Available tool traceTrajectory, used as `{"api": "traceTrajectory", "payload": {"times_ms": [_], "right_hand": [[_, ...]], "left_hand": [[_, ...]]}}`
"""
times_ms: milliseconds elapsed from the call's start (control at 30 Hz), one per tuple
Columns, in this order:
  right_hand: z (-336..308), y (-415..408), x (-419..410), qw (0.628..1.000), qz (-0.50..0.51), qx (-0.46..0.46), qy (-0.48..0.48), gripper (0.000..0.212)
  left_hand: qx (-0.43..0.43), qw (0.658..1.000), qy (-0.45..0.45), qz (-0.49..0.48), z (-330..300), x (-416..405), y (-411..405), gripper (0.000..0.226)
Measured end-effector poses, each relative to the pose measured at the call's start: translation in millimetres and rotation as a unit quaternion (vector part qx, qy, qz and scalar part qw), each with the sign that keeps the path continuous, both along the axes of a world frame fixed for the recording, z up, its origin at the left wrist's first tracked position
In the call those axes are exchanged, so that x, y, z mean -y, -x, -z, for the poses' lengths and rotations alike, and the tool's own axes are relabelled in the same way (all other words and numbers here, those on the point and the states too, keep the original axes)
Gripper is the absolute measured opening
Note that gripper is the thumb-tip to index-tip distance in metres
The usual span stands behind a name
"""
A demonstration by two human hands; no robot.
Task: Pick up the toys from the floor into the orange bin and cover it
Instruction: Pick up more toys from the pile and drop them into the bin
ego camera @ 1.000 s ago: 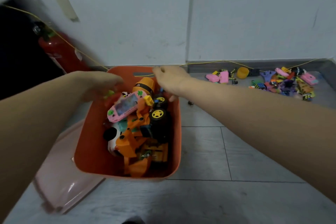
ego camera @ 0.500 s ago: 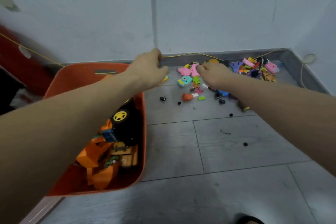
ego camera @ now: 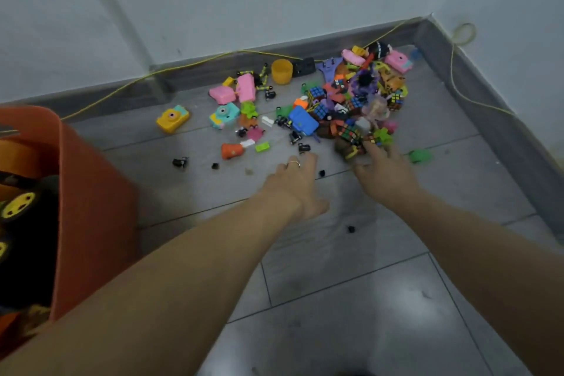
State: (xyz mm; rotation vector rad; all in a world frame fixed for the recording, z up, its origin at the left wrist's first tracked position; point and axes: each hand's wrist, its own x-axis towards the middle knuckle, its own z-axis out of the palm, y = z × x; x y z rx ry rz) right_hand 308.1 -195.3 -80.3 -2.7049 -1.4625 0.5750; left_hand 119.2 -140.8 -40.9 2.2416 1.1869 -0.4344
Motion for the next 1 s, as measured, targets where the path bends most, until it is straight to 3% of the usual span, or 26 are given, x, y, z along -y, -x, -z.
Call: {"api": "traceTrajectory", "payload": {"times_ms": [133, 267, 400, 533, 633, 733, 800, 900, 1000], "right_hand": [[22.6, -27.1, -11.8, 0.999, 0.034, -0.005, -0.002, 0.070], [35.4, -46.0, -28.7, 0.993, 0.085, 0.026, -0.082, 0.062], [51.3, -59.0, -22.4, 0.981, 0.172, 0.022, -0.084, 0.058], [62.9, -44.8, -29.5, 0.971, 0.172, -0.009, -0.166, 0.056], [54.0, -27.8, -40.2, 0.946, 0.152, -0.068, -0.277, 0.053], [44.2, -22.8, -47.1, 0.931, 0.133, -0.097, -0.327, 0.042], [39.1, -27.7, -52.5, 0.942, 0.075, -0.094, -0.312, 0.043], [35.4, -35.8, -62.8, 0.985, -0.029, -0.051, -0.159, 0.061], [36.8, -34.5, -70.4, 0.992, -0.088, 0.012, -0.088, 0.078]], "left_hand": [[-0.066, 0.997, -0.017, -0.018, 20.5, -21.5, -26.6, 0.118], [-0.095, 0.989, -0.080, -0.082, 32.3, -52.6, -24.1, 0.124], [-0.102, 0.974, -0.102, -0.175, 44.6, -72.4, -1.2, 0.130], [-0.056, 0.973, -0.034, -0.220, 59.2, -62.6, -0.4, 0.128], [-0.012, 0.982, -0.060, -0.180, 61.2, -56.5, -17.1, 0.124], [0.027, 0.987, -0.078, -0.141, 54.6, -62.1, -34.8, 0.121], [0.020, 0.988, -0.079, -0.132, 51.8, -71.8, -43.7, 0.125], [0.000, 0.992, -0.055, -0.111, 53.3, -86.3, -52.4, 0.129], [-0.015, 0.996, -0.028, -0.086, 59.4, -93.1, -57.0, 0.130]]}}
